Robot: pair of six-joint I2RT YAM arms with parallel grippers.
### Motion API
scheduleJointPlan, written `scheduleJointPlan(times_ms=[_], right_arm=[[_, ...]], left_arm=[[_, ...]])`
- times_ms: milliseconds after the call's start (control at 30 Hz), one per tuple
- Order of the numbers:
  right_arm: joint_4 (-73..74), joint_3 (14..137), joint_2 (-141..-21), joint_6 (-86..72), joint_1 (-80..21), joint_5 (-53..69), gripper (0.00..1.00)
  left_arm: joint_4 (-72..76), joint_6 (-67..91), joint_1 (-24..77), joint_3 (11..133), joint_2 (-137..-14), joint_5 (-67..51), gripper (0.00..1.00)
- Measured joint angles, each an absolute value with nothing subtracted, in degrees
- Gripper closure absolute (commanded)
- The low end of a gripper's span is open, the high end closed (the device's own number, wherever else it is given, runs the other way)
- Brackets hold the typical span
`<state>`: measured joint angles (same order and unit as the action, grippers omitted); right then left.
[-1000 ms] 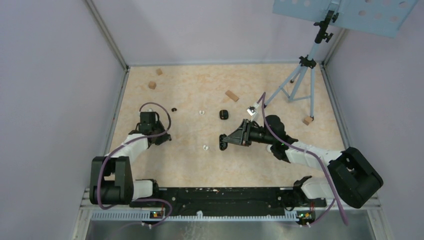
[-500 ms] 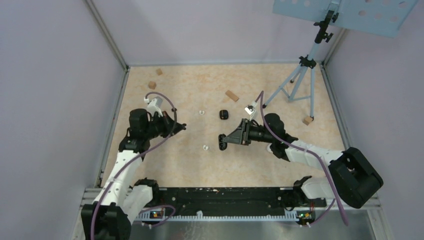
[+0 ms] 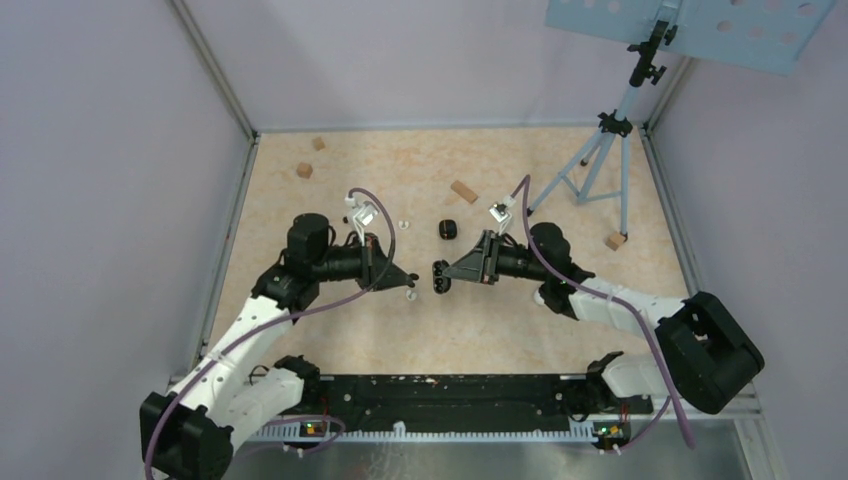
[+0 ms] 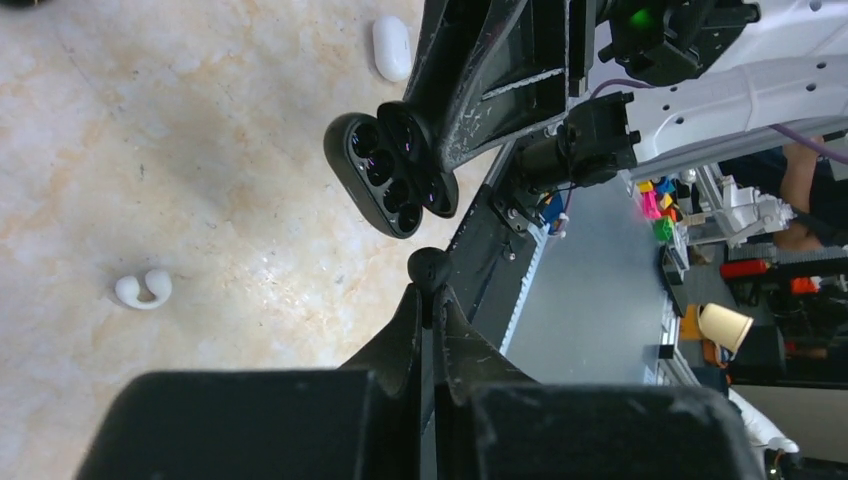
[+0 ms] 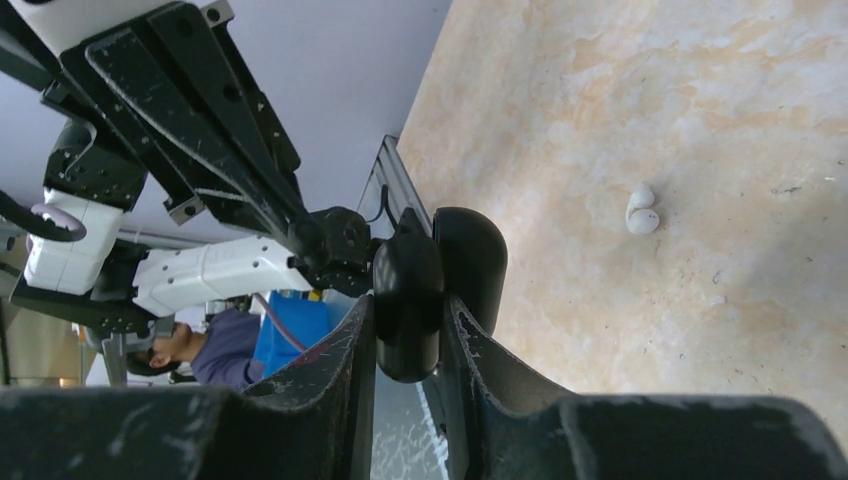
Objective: Insert the wireless bluetooth earbuds into the charging case
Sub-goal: Place the right earbud at the center of the board.
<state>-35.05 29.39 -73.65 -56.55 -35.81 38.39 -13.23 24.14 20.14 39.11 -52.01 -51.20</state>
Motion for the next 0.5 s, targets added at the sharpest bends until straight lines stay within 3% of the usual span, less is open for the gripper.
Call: scheduleJointPlan(times_ms=[500], right_arm=[[-34.28, 29.39, -73.65, -61.32, -38.54, 27.68, 1.0]], left_arm=[[-7.18, 34.83, 29.21, 39.11, -56.66, -39.05, 1.0]])
